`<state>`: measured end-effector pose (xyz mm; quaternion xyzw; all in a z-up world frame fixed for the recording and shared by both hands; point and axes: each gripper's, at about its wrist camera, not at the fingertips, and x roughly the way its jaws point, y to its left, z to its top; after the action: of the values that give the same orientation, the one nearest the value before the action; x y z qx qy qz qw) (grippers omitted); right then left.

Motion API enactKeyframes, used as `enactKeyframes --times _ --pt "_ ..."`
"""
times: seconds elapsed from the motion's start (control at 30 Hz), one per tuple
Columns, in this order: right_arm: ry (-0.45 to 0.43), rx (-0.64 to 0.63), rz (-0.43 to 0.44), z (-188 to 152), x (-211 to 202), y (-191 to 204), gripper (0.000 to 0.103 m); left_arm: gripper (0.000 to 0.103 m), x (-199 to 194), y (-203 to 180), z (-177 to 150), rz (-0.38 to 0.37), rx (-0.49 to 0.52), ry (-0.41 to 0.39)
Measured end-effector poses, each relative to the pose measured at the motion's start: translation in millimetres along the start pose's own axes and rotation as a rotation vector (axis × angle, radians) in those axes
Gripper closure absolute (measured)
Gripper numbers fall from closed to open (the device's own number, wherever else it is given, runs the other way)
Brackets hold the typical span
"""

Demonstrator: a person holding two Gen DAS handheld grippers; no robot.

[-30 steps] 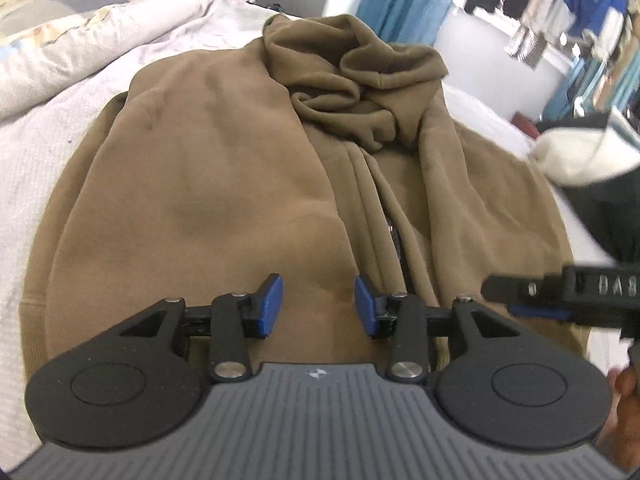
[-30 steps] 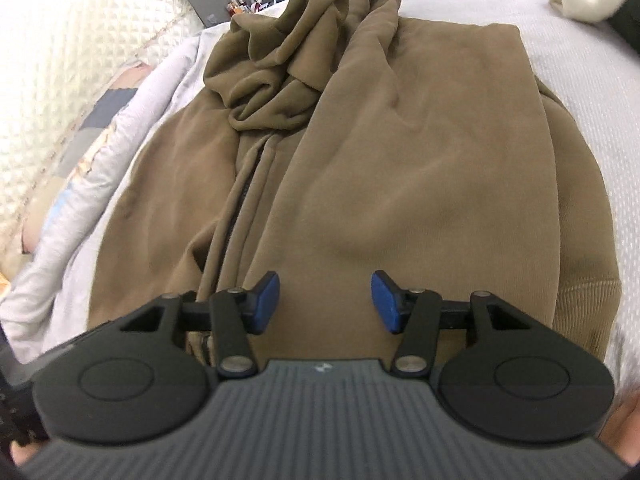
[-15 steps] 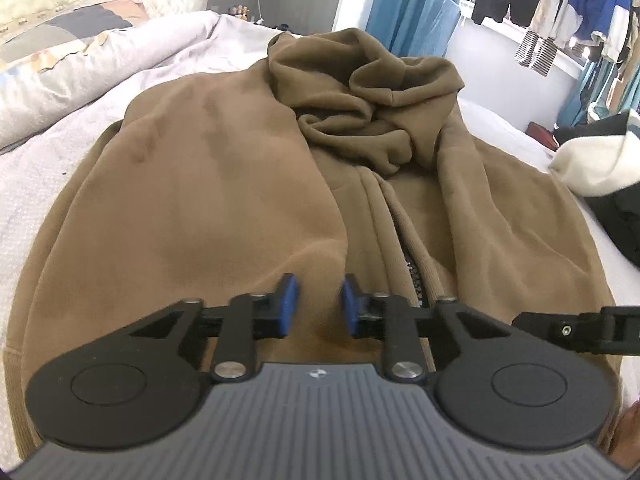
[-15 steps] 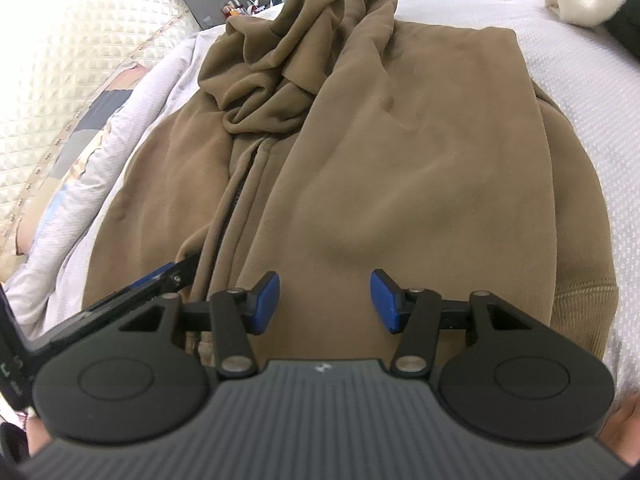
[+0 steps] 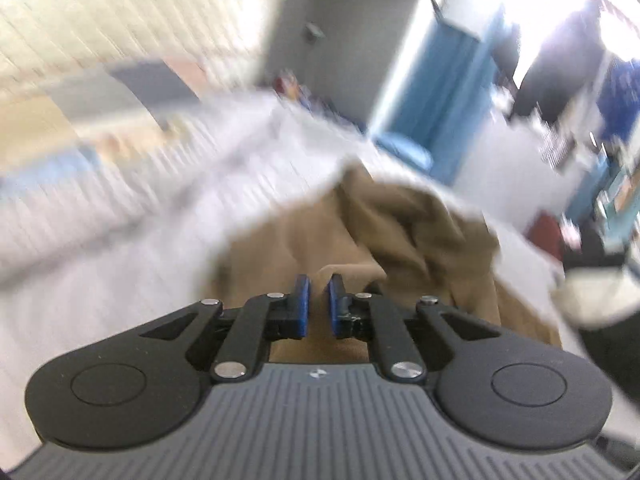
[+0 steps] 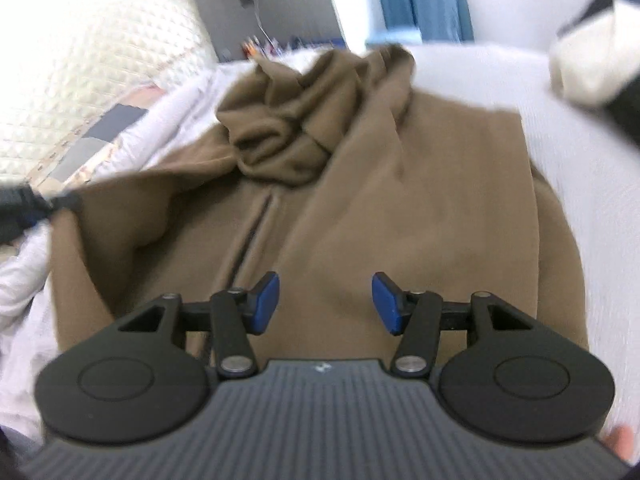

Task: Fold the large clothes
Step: 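Grasp a hoodie sleeve with the left gripper and pull it outward flat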

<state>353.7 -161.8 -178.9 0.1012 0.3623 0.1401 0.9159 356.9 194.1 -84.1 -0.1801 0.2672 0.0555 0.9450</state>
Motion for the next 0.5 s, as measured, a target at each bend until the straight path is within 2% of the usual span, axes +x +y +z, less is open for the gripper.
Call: enactKeyframes --times 0.13,0.27,0.33,0.43,0.5 --pt "0.006 -0.045 0.005 2 10 7 0.048 0.091 -3 41 64 0.101 -0.017 -0.062" --pt "0.016 -0.071 -0.006 6 24 11 0.048 0.091 19 91 123 0.274 -0.056 -0.11" --pt "0.012 -0.077 -0.011 8 29 11 0.048 0.091 40 117 145 0.4 -0.059 -0.131" --pt "0.004 -0.082 -0.014 12 36 13 0.049 0.091 85 153 160 0.55 -0.042 -0.092" --pt "0.001 -0.085 -0.015 12 41 17 0.049 0.091 117 169 158 0.622 0.013 -0.063"
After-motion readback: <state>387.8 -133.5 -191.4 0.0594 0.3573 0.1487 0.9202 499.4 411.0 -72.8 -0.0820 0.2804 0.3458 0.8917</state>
